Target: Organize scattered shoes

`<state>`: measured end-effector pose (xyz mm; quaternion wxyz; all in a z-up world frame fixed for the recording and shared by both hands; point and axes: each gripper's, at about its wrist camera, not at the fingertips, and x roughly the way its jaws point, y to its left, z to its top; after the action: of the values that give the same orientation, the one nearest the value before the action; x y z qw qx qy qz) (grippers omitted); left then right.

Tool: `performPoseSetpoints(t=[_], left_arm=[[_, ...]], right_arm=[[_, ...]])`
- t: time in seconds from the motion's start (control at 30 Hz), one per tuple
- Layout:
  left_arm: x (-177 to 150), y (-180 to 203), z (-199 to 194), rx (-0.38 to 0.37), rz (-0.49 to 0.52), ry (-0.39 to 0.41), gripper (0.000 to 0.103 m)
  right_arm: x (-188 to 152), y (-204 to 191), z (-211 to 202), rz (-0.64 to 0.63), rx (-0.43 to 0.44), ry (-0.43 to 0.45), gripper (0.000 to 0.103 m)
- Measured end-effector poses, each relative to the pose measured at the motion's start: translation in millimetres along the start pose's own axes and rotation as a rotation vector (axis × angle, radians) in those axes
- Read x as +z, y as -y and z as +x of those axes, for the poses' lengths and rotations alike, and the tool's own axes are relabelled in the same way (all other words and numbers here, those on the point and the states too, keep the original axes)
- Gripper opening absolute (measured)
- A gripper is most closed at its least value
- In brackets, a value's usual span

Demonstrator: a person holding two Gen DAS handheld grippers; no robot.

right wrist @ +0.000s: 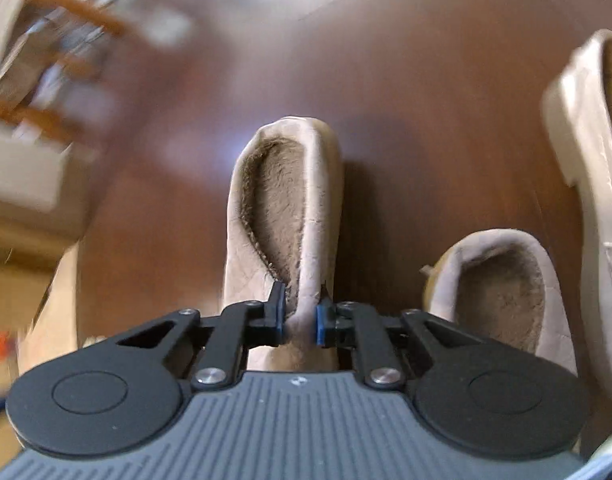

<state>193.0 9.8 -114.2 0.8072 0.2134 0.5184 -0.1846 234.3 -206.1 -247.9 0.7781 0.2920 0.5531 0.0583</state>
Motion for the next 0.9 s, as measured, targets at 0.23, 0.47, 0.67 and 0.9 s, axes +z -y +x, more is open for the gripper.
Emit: performPoseSetpoints(t=[0.23, 0.47, 0.67, 0.9], left_arm=[[-8.9, 10.0, 6.1, 0.008, 0.03, -0.031, 0.082], [-2.3, 18.4, 37.8, -0.022, -0.039, -0.077, 0.082], [11.7, 20.2, 51.2, -0.009, -0.119, -0.072, 0.082], [16.1, 19.7, 63.2, 0.001, -0.119, -0.091, 0.082]], right_arm=[[-54.8, 15.5, -28.8, 0.032, -0.023, -0.048, 0.075], [-174.8, -20.6, -73.1, -0.337, -0.127, 0.158, 0.079], [-229.9, -47.9, -45.5, -0.751, -0.33, 0.176, 0.085], [-228.0, -38.8, -23.2, -0.803, -0.331, 0.146, 0.079]])
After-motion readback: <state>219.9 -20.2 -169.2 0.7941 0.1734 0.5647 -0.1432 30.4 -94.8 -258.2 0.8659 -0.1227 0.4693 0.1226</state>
